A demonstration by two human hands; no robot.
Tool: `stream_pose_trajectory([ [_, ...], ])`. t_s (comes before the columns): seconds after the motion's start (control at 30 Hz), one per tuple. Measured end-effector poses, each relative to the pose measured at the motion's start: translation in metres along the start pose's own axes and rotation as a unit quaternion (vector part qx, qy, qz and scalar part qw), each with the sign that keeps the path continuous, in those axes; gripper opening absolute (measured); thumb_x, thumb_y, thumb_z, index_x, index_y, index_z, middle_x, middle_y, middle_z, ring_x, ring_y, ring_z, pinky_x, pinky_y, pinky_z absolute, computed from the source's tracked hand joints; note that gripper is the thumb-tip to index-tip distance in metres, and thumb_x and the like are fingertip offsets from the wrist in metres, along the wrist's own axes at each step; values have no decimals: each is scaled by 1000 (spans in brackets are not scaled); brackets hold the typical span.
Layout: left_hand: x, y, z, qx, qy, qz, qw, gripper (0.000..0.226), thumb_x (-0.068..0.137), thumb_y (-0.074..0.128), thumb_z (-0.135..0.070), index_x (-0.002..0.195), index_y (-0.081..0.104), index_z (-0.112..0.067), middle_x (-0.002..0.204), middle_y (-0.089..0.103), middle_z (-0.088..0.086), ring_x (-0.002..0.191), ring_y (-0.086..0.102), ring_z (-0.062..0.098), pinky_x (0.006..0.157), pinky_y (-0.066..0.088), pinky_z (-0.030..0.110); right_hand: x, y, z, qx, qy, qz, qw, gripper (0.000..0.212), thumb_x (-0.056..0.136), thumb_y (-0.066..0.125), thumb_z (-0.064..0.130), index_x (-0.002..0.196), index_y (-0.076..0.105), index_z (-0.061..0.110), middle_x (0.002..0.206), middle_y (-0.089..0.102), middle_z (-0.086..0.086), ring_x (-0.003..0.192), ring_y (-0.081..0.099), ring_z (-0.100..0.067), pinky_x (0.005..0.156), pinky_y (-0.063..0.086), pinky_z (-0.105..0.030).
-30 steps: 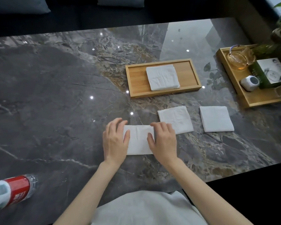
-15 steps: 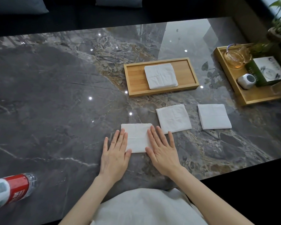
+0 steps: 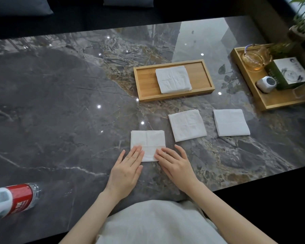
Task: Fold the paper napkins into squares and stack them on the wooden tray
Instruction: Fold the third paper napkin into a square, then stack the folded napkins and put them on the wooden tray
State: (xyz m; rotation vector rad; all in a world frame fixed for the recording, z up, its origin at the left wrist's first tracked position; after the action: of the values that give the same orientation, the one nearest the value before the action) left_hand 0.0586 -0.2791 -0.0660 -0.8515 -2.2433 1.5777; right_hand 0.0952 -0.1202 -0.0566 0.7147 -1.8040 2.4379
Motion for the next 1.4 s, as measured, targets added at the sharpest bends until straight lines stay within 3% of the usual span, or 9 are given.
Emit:
stream_pose_trajectory([
  [0.23, 3, -9, -1, -31, 10, -36, 999, 48, 91, 35, -42, 125, 51, -12, 133, 48, 2, 125, 43, 15, 111, 21, 36, 14, -5, -4, 17, -20, 29, 999, 15, 85, 55, 14, 90, 70, 16, 97, 73, 4, 91, 66, -15, 99, 36, -40],
  [0.43, 20, -29, 1, -141, -25, -117, 983, 17, 80, 58, -19, 89, 71, -15, 103, 72, 2, 108, 55, 9, 102, 36, 42, 35, -19, -18, 147, 116, 152, 971, 21, 85, 49, 20, 83, 70, 14, 74, 72, 2, 71, 63, -16, 85, 33, -23],
  [0.6, 41, -56, -11, -380, -163, -84, 907, 16, 77, 70, -13, 79, 71, -28, 72, 69, -25, 79, 61, 4, 75, 48, 21, 41, -45, -43, 405, 336, 135, 840, 11, 86, 61, 16, 89, 72, 17, 74, 69, 14, 69, 59, -2, 66, 42, -12],
  [0.73, 66, -68, -32, -509, -187, -56, 838, 7, 80, 66, -13, 84, 70, -18, 72, 68, -5, 70, 59, 5, 61, 46, 17, 37, -53, -70, 527, 428, 98, 728, 16, 78, 69, 7, 93, 69, 12, 84, 71, 0, 78, 66, -9, 67, 52, -21],
  [0.83, 87, -73, -54, -561, -191, -56, 804, 12, 83, 60, -8, 91, 67, -3, 75, 66, 3, 63, 59, -1, 54, 46, 11, 31, -58, -91, 555, 470, 92, 680, 7, 80, 68, 5, 80, 70, 12, 75, 73, 5, 75, 67, -9, 67, 52, -18],
  [0.93, 104, -66, -67, -585, -226, -44, 778, 13, 85, 58, -15, 92, 67, -9, 81, 68, 3, 65, 63, 1, 56, 51, 15, 27, -63, -116, 561, 490, 71, 663, 3, 80, 68, 6, 77, 68, 5, 70, 71, 6, 70, 66, -7, 63, 50, -16],
  [1.03, 117, -49, -72, -584, -283, -37, 760, 12, 84, 60, -16, 91, 66, -8, 83, 69, 4, 64, 66, 3, 53, 53, 18, 27, -65, -143, 539, 514, 63, 664, 13, 80, 68, 6, 87, 66, -4, 75, 69, -2, 65, 64, -5, 57, 49, -15],
  [1.13, 130, -34, -77, -565, -330, -43, 755, 6, 84, 61, -10, 82, 65, -6, 77, 68, 3, 57, 65, 2, 50, 54, 18, 28, -60, -164, 467, 512, 105, 713, 3, 80, 68, 11, 81, 67, 9, 79, 68, -3, 70, 63, -8, 59, 46, -17],
  [1.4, 146, -4, -65, -433, -411, -77, 798, 13, 79, 67, -18, 66, 67, -18, 74, 69, 9, 71, 67, 27, 69, 58, 48, 41, -43, -187, 288, 467, 183, 815, 18, 86, 60, 26, 82, 66, 10, 76, 65, -2, 74, 59, -18, 62, 45, -32],
])
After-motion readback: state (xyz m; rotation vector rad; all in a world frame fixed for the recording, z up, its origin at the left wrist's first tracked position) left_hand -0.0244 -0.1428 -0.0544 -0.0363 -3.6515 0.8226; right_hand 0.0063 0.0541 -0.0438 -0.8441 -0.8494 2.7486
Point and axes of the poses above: each hand's wrist, its own x-axis towards the middle knuckle, its own y-axis out of the palm, z = x × y, the point moved 5 cm from there along x, towards the middle knuckle
